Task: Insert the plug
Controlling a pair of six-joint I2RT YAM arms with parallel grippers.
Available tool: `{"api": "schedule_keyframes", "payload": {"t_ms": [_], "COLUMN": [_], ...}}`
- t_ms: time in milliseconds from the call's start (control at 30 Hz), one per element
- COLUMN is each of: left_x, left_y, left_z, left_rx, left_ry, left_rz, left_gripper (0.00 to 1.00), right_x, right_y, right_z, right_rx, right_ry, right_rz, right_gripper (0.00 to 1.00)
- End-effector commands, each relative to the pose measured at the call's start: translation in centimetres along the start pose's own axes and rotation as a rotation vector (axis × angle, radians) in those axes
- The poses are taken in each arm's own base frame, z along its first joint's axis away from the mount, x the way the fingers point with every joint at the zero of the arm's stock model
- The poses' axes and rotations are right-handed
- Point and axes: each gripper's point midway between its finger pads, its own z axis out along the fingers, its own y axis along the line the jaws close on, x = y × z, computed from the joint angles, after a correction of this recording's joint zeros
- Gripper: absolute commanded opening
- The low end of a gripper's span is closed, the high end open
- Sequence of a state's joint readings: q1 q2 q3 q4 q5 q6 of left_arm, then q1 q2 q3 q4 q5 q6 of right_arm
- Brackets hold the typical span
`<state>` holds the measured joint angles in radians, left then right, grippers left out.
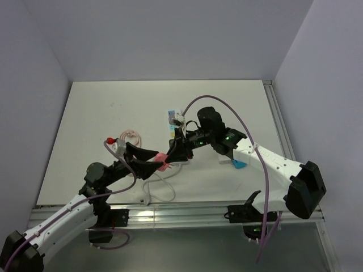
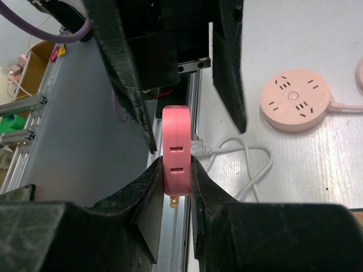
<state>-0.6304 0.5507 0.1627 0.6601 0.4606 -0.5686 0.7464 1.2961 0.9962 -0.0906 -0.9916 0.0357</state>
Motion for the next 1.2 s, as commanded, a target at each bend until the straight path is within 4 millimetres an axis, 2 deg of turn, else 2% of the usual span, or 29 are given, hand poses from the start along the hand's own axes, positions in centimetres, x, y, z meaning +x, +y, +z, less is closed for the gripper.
{"api": "schedule_keyframes", "payload": {"t_ms": [0, 33, 100, 133, 167, 233, 267, 300, 400, 467, 500, 567, 600, 633, 733, 867, 1033, 1133, 1167], "left_x": [-1.0, -0.9, -0.4, -0.4, -0.2, -0.2, -0.3, -0.4, -0.5, -0.1, -0.5, 0.1, -0.5, 0.3, 0.8, 1.9, 1.1, 0.8, 0.9], "left_y": [-1.3, -1.5, -1.4, -1.7, -1.8, -1.3, -1.1, -0.6, 1.6, 2.5, 3.1, 4.2, 4.5, 5.1, 6.6, 8.6, 9.8, 10.7, 10.9], "left_z": [0.5, 0.6, 0.8, 0.8, 0.9, 1.0, 1.0, 1.0, 0.8, 0.5, 0.2, -0.4, -0.6, -1.1, -1.6, -1.5, -1.2, -1.2, -1.2], "left_rx": [0.081, 0.091, 0.1, 0.12, 0.128, 0.105, 0.09, 0.063, -0.067, -0.116, -0.156, -0.201, -0.222, -0.244, -0.307, -0.401, -0.448, -0.485, -0.495], "left_ry": [-0.021, -0.012, 0.012, 0.015, 0.019, 0.016, 0.011, 0.003, -0.016, -0.021, -0.05, -0.068, -0.11, -0.113, -0.139, -0.118, -0.135, -0.129, -0.123], "left_rz": [0.031, 0.033, 0.025, 0.032, 0.034, 0.027, 0.022, 0.018, -0.004, -0.012, -0.024, -0.044, -0.055, -0.07, -0.112, -0.194, -0.224, -0.228, -0.229], "left_gripper": [0.64, 0.53, 0.44, 0.31, 0.23, 0.0, 0.0, 0.0, 0.0, 0.0, 0.0, 0.0, 0.0, 0.0, 0.0, 0.0, 0.0, 0.0, 0.0], "right_x": [-0.8, -0.8, -1.0, -0.8, -0.9, -0.8, -0.9, -0.9, -1.2, -1.2, -1.6, -1.4, -1.5, -0.9, -0.3, 0.7, 1.4, 2.1, 2.9], "right_y": [0.7, 0.6, 0.5, 0.4, 0.4, -0.1, -0.4, -0.9, -1.9, -2.5, -2.9, -3.7, -4.0, -4.5, -6.5, -9.0, -11.8, -13.7, -14.4], "right_z": [0.4, 0.5, 0.5, 0.6, 0.6, 0.6, 0.6, 0.5, 0.3, -0.1, -0.4, -0.8, -1.0, -1.3, -2.2, -2.9, -3.6, -4.0, -4.1], "right_rx": [-0.058, -0.06, -0.057, -0.053, -0.048, -0.019, -0.003, 0.029, 0.098, 0.148, 0.167, 0.226, 0.238, 0.258, 0.325, 0.397, 0.535, 0.631, 0.665], "right_ry": [-0.02, -0.019, -0.028, -0.027, -0.03, -0.031, -0.035, -0.037, -0.065, -0.09, -0.11, -0.128, -0.141, -0.146, -0.171, -0.176, -0.154, -0.117, -0.093], "right_rz": [-0.031, -0.027, -0.029, -0.026, -0.027, -0.022, -0.022, -0.015, -0.013, 0.011, 0.01, 0.042, 0.04, 0.075, 0.145, 0.234, 0.274, 0.319, 0.343], "right_gripper": [0.0, 0.0, 0.0, 0.0, 0.0, 0.16, 0.25, 0.4, 0.57, 0.62, 0.63, 0.64, 0.64, 0.64, 0.63, 0.61, 0.61, 0.62, 0.63]}}
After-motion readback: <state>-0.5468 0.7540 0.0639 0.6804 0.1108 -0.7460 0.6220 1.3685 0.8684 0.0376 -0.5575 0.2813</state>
